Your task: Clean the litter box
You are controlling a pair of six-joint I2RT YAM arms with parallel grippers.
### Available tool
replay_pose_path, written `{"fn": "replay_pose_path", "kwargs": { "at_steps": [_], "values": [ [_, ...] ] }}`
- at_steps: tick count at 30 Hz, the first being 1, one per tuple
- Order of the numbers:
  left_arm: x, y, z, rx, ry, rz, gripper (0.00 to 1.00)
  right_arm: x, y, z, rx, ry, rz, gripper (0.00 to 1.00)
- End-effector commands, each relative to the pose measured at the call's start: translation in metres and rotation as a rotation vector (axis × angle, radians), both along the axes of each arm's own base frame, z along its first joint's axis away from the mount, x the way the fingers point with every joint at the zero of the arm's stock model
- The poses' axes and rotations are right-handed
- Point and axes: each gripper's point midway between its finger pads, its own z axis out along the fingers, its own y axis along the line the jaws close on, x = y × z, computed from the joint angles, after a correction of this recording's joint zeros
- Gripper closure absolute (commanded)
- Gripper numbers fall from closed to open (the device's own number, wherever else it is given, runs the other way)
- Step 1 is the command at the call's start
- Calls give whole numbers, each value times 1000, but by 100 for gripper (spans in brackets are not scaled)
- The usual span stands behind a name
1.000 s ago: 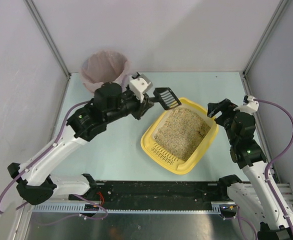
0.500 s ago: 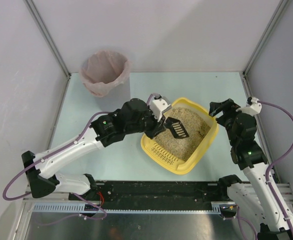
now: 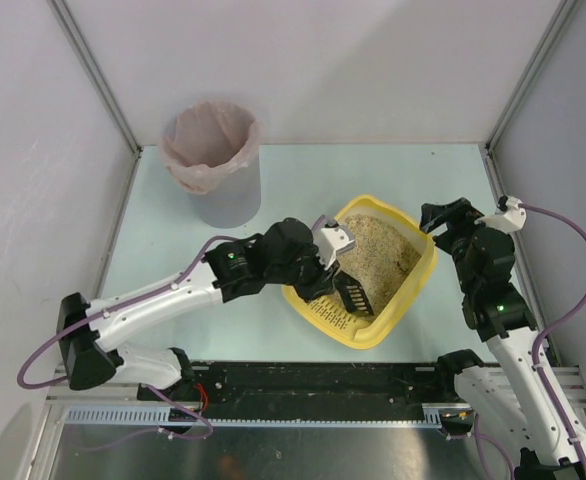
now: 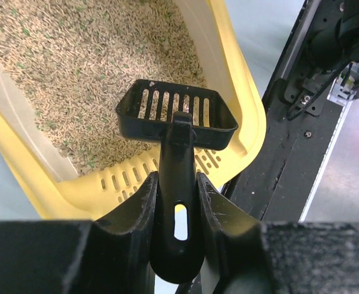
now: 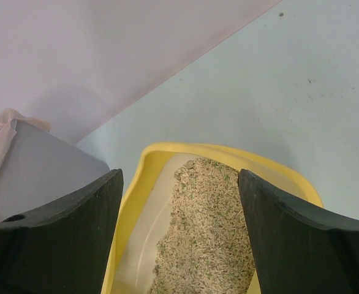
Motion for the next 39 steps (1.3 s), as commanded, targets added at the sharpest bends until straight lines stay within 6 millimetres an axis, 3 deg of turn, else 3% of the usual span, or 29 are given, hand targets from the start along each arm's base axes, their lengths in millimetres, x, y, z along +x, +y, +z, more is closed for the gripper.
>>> {"fn": "replay_pose_path", "kwargs": {
  "at_steps": [1, 6, 20, 32, 39],
  "values": [
    [-1, -12, -5, 3, 10, -17, 100, 1, 1, 6, 22, -20, -6, 20],
    [11, -17, -22, 64, -13, 9, 100, 1, 0, 5, 14, -18, -7, 20],
    [10, -29, -67, 183, 19, 39, 100, 4, 1, 2, 7, -15, -9, 20],
    [21, -39, -93, 172, 16, 193, 100, 4, 0, 1, 1, -16, -11, 20],
    [30, -37, -97, 117, -30, 261, 100, 2, -5, 2, -7, -20, -29, 20]
  ]
}}
